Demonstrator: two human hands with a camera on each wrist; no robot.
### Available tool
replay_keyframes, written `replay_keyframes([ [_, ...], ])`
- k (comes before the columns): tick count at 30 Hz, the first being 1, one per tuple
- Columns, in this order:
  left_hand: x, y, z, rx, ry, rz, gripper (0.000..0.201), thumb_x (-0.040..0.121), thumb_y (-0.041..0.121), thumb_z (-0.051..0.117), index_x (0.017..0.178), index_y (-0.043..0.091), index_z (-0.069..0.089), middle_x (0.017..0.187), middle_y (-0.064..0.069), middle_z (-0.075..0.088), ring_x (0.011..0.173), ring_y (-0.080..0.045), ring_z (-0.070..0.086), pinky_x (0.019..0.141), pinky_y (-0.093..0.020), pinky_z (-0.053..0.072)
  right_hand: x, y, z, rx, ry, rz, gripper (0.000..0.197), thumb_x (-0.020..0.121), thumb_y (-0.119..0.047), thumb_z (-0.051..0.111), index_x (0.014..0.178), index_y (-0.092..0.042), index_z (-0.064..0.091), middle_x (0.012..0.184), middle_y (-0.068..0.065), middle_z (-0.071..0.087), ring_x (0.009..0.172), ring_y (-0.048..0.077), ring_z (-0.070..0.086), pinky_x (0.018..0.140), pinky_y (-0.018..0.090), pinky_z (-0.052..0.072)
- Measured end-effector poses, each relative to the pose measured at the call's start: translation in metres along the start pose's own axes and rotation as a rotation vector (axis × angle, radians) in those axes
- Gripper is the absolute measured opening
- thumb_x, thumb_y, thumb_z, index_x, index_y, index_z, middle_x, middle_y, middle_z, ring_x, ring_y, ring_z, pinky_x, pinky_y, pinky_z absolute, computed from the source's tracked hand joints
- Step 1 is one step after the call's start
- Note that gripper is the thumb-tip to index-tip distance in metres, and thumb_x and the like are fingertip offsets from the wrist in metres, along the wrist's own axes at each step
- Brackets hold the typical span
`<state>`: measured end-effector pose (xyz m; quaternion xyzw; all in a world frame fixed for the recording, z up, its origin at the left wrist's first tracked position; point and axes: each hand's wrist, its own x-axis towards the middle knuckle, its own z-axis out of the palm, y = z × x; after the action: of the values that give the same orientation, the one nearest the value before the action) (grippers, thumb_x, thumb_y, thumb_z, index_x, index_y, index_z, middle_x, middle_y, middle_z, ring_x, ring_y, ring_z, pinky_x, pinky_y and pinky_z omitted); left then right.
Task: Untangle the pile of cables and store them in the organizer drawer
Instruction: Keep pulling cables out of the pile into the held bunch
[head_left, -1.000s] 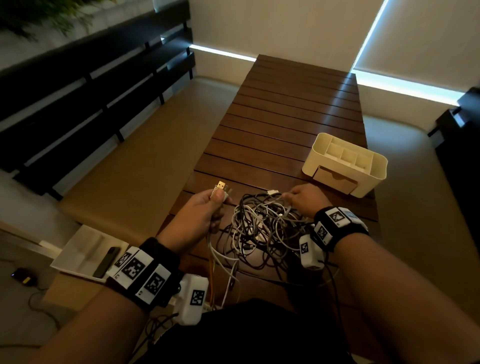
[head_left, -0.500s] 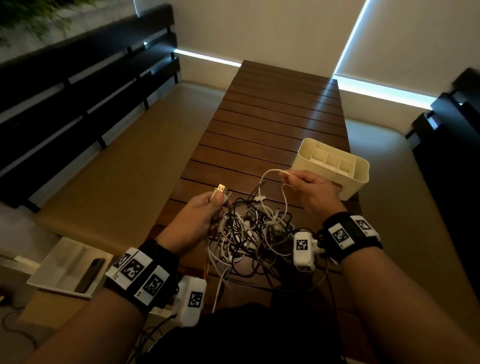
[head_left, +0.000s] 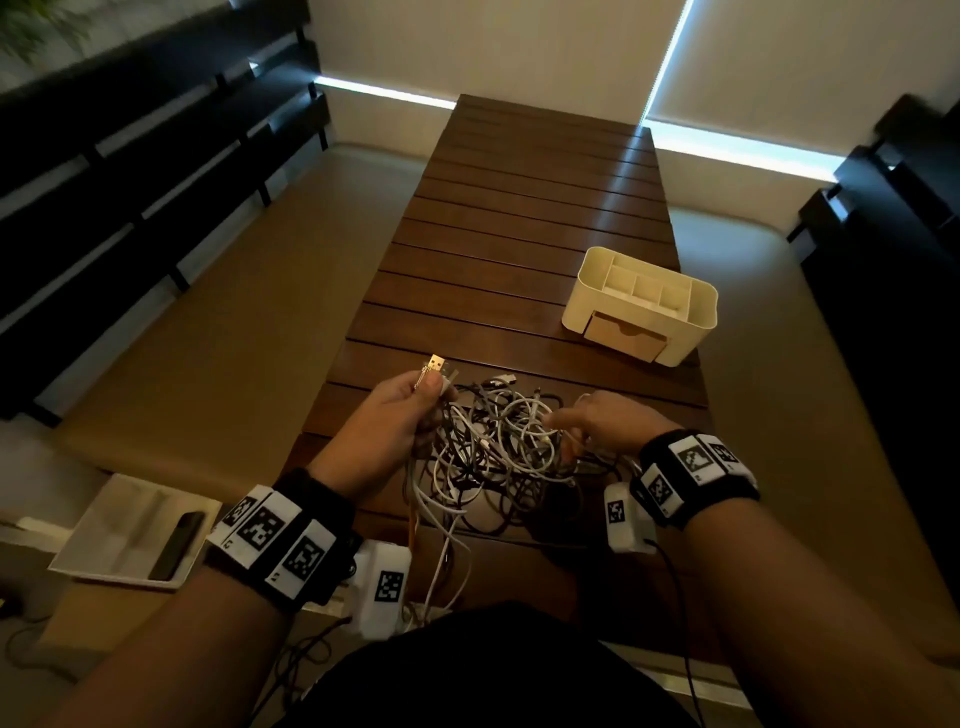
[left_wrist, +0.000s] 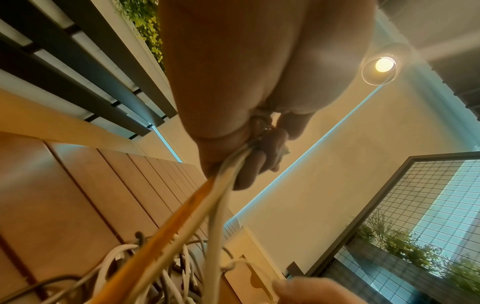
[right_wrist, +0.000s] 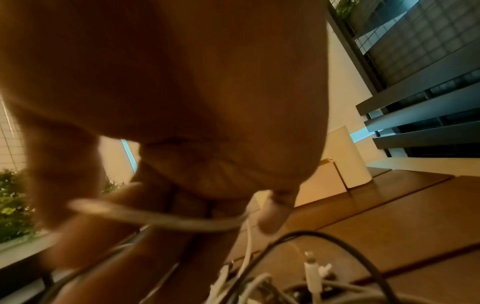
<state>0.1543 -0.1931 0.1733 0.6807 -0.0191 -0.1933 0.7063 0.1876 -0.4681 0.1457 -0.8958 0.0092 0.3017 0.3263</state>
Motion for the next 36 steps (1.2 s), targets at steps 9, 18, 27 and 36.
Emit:
replay_keyframes([
  [9,-0.013,-0.003,-0.001,0.021,-0.023,-0.003,0.037,0.106,0.035,0.037,0.104,0.004,0.058,0.065,0.005,0.037,0.055,-0.008,0.032,0.052,-0.022,0.031,0.001,0.007,0.008,-0.272,0.399,0.126,0.018,0.101,-0.031,0.054,0.113,-0.024,0.065,0.116,-0.002,0.058,0.112,0.023,0.049,0.104,0.046,0.033],
  [18,-0.031,-0.006,-0.009,0.007,-0.001,0.000,0.037,0.106,0.035,0.037,0.101,0.005,0.058,0.065,0.003,0.036,0.053,-0.007,0.032,0.052,-0.021,0.032,0.011,-0.010,0.021,-0.391,0.298,-0.164,0.054,0.089,0.010,0.049,0.134,-0.018,0.060,0.140,0.000,0.049,0.127,0.022,0.049,0.107,0.036,0.043],
  [27,-0.033,-0.011,-0.018,-0.019,0.044,-0.022,0.036,0.105,0.037,0.039,0.100,0.008,0.060,0.065,0.005,0.039,0.053,-0.007,0.033,0.054,-0.024,0.032,0.000,-0.025,0.017,-0.162,0.189,-0.036,0.017,0.091,-0.031,0.069,0.082,-0.018,0.062,0.094,0.003,0.063,0.085,0.017,0.061,0.066,0.026,0.046],
  [36,-0.021,-0.010,-0.004,0.013,-0.003,-0.005,0.038,0.106,0.035,0.037,0.101,0.005,0.059,0.064,0.005,0.037,0.051,-0.006,0.032,0.052,-0.022,0.031,-0.010,-0.017,0.010,0.106,0.611,-0.086,0.020,0.091,-0.030,0.071,0.089,-0.015,0.058,0.088,0.000,0.066,0.077,0.015,0.064,0.064,0.027,0.051],
])
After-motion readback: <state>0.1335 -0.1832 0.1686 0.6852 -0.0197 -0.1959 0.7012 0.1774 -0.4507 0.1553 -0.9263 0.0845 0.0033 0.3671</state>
